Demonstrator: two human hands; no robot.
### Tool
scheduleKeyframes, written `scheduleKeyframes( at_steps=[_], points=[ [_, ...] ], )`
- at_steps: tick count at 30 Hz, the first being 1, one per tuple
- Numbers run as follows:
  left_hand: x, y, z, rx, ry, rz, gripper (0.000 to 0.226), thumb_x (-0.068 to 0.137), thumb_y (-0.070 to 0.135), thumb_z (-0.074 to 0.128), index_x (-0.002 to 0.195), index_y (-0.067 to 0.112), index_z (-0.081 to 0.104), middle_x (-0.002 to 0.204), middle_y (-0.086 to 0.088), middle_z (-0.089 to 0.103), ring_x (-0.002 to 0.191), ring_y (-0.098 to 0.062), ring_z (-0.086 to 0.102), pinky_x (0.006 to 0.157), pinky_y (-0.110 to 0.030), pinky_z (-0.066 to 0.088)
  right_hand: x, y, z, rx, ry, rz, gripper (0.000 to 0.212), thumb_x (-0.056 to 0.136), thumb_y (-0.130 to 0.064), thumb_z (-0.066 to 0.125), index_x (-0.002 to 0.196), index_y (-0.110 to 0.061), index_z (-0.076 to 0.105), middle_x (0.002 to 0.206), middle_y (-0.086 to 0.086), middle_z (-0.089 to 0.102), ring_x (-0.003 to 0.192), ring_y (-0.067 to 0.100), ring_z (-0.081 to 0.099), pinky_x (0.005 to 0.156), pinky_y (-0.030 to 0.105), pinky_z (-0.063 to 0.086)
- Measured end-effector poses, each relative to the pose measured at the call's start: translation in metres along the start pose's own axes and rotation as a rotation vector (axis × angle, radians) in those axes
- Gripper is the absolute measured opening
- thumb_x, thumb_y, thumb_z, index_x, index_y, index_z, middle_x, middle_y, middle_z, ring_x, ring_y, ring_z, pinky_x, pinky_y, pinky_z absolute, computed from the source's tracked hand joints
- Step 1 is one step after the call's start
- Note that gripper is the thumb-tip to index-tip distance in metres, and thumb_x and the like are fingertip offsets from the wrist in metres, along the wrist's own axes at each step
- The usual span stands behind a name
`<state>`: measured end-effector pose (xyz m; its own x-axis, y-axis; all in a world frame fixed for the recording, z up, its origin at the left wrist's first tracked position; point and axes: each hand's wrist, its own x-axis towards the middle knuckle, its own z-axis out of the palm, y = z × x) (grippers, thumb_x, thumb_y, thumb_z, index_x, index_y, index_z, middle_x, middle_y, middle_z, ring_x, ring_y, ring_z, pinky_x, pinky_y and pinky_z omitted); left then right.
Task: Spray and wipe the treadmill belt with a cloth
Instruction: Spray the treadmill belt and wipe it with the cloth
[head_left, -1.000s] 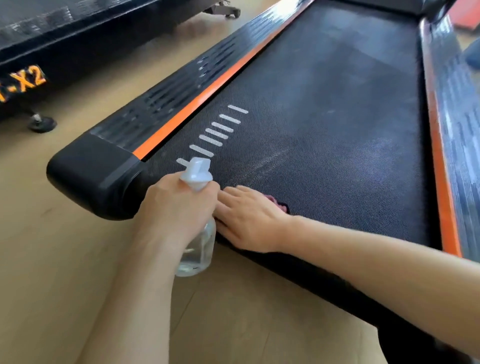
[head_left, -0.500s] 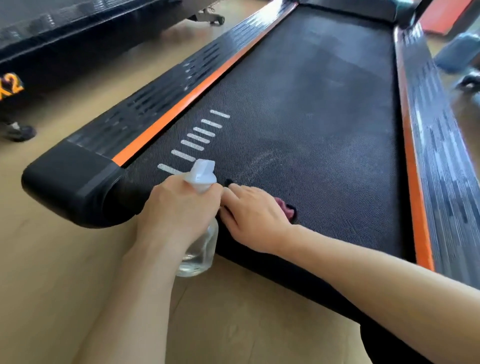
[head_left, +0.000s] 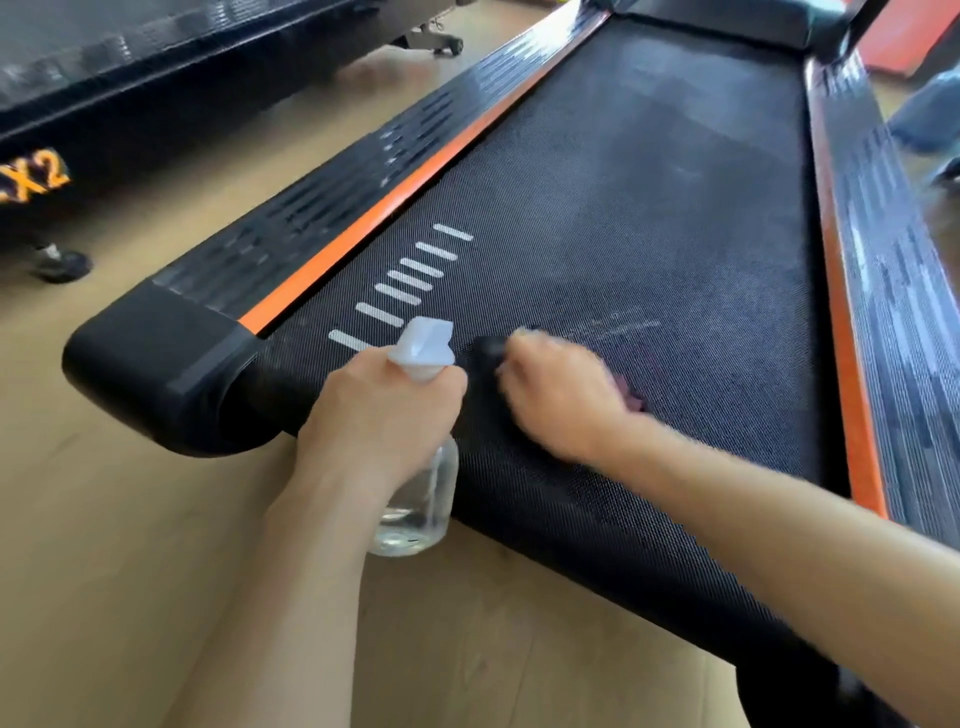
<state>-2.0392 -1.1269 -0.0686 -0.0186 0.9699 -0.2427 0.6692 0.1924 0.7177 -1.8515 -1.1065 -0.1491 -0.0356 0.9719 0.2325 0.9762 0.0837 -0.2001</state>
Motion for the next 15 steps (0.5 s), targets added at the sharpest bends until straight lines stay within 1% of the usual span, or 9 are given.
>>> scheduleKeyframes(
  at_steps=[3,5,6,7,9,11,12,13,15],
  points=[
    [-0.001,-0.001,-0.007,0.039,0.036,0.023,0.027,0.088,0.034,0.058,0.069,0.016,0.049,0.096,-0.013,0.067,0.096,-0.038,0.061,0.083,-0.042,0.049,-0.049,-0.044,-0.011,0.139,-0.138,-0.428,0.017,0.097,-0.030,0.049,0.088,-0.016,0.049,0.086,0.002,0.055,0.079,0.026,0.054,0.071,0.038,0.040],
    [-0.005,0.000,-0.011,0.022,0.041,0.019,0.027,0.087,0.035,0.059,0.069,0.016,0.051,0.093,-0.009,0.066,0.094,-0.036,0.061,0.087,-0.043,0.053,-0.049,-0.027,-0.015,0.128,-0.189,-0.537,0.020,0.098,-0.032,0.046,0.088,-0.015,0.050,0.086,0.002,0.054,0.080,0.024,0.051,0.074,0.036,0.041],
    [-0.005,-0.001,-0.013,0.014,0.033,0.010,0.028,0.086,0.036,0.058,0.069,0.015,0.051,0.090,-0.007,0.065,0.092,-0.035,0.060,0.088,-0.043,0.053,-0.039,-0.012,-0.013,0.088,-0.165,-0.518,0.023,0.097,-0.033,0.044,0.087,-0.014,0.050,0.086,0.004,0.055,0.080,0.027,0.053,0.074,0.039,0.044],
    [-0.007,-0.005,-0.016,0.009,0.023,0.002,0.028,0.085,0.037,0.057,0.069,0.015,0.050,0.087,-0.005,0.063,0.089,-0.034,0.059,0.087,-0.043,0.053,-0.024,0.006,-0.010,0.041,-0.108,-0.428,0.026,0.096,-0.036,0.040,0.087,-0.013,0.049,0.087,0.007,0.057,0.081,0.031,0.056,0.074,0.042,0.046],
    [-0.006,-0.006,-0.015,0.026,0.008,0.034,0.027,0.083,0.037,0.053,0.068,0.015,0.047,0.081,-0.003,0.059,0.079,-0.029,0.055,0.081,-0.041,0.050,0.007,0.053,-0.009,-0.061,-0.006,-0.060,0.030,0.095,-0.039,0.032,0.090,-0.013,0.046,0.095,0.014,0.059,0.088,0.038,0.059,0.076,0.047,0.048],
    [-0.006,-0.008,-0.016,0.050,0.026,0.080,0.031,0.087,0.037,0.054,0.066,0.016,0.046,0.076,-0.001,0.055,0.071,-0.023,0.052,0.078,-0.039,0.049,0.026,0.075,-0.006,-0.096,0.047,0.350,0.025,0.098,-0.033,0.035,0.098,-0.011,0.046,0.109,0.019,0.059,0.098,0.042,0.058,0.083,0.048,0.047],
    [-0.005,-0.010,-0.017,0.038,0.038,0.089,0.033,0.089,0.038,0.056,0.065,0.017,0.046,0.074,0.000,0.055,0.071,-0.024,0.053,0.078,-0.039,0.050,0.032,0.064,-0.002,-0.113,0.060,0.440,0.024,0.099,-0.030,0.037,0.103,-0.010,0.047,0.114,0.021,0.059,0.102,0.042,0.058,0.086,0.048,0.046],
    [-0.004,-0.012,-0.017,0.016,0.037,0.085,0.033,0.090,0.038,0.056,0.065,0.018,0.048,0.075,0.000,0.056,0.074,-0.026,0.055,0.078,-0.039,0.051,0.034,0.045,0.004,-0.129,0.068,0.435,0.023,0.099,-0.029,0.038,0.106,-0.009,0.048,0.115,0.021,0.059,0.103,0.042,0.058,0.086,0.048,0.046],
    [-0.001,-0.019,-0.016,-0.001,0.028,0.080,0.030,0.088,0.039,0.054,0.067,0.018,0.050,0.081,-0.002,0.060,0.080,-0.030,0.056,0.078,-0.040,0.048,0.027,-0.010,0.020,-0.094,0.082,0.207,0.021,0.097,-0.028,0.043,0.103,-0.010,0.052,0.106,0.016,0.061,0.094,0.040,0.061,0.078,0.046,0.047]
  ],
)
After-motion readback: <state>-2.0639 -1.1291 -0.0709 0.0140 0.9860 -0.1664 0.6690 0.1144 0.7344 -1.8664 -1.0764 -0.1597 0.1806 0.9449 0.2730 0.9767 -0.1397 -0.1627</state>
